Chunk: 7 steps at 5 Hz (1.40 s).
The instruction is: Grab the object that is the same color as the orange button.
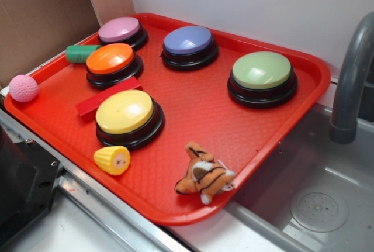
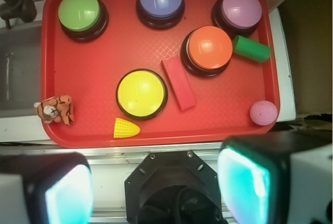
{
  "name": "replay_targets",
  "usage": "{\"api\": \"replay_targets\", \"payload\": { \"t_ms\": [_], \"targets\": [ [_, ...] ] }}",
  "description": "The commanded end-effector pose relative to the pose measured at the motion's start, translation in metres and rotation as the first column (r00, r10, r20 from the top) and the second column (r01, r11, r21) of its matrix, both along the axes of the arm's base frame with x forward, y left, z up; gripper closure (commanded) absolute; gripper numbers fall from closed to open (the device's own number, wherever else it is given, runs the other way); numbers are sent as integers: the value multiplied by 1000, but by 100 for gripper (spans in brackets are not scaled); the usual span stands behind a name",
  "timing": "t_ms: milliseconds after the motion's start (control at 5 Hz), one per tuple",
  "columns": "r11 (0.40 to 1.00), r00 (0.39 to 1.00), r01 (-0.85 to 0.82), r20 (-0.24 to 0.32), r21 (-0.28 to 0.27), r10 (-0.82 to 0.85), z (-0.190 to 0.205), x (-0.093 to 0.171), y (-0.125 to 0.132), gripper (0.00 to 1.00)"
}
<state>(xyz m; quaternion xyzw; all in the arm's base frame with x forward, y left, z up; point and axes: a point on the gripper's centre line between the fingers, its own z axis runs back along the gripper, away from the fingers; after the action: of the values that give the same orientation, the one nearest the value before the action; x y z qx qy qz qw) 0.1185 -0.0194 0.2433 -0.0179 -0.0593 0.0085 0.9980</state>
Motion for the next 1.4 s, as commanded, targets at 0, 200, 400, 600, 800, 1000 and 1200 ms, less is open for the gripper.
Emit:
{"api": "replay_targets", "payload": {
  "t_ms": [0,200,400,600,800,1000,1200],
  "targets": [
    [1000,1000,0,0,0,0,0,0,0,0],
    [969,969,247,18,22,-247,-6,19,-17,0],
    [907,906,421,48,-6,-420,-13,24,-31,0],
    [825,823,565,84,-27,-561,-20,27,-46,0],
    [688,688,722,178,-72,-704,-37,29,-60,0],
    [566,563,824,155,-31,-812,-57,33,-81,0],
    [366,356,931,249,-10,-901,-86,43,-103,0]
  ]
}}
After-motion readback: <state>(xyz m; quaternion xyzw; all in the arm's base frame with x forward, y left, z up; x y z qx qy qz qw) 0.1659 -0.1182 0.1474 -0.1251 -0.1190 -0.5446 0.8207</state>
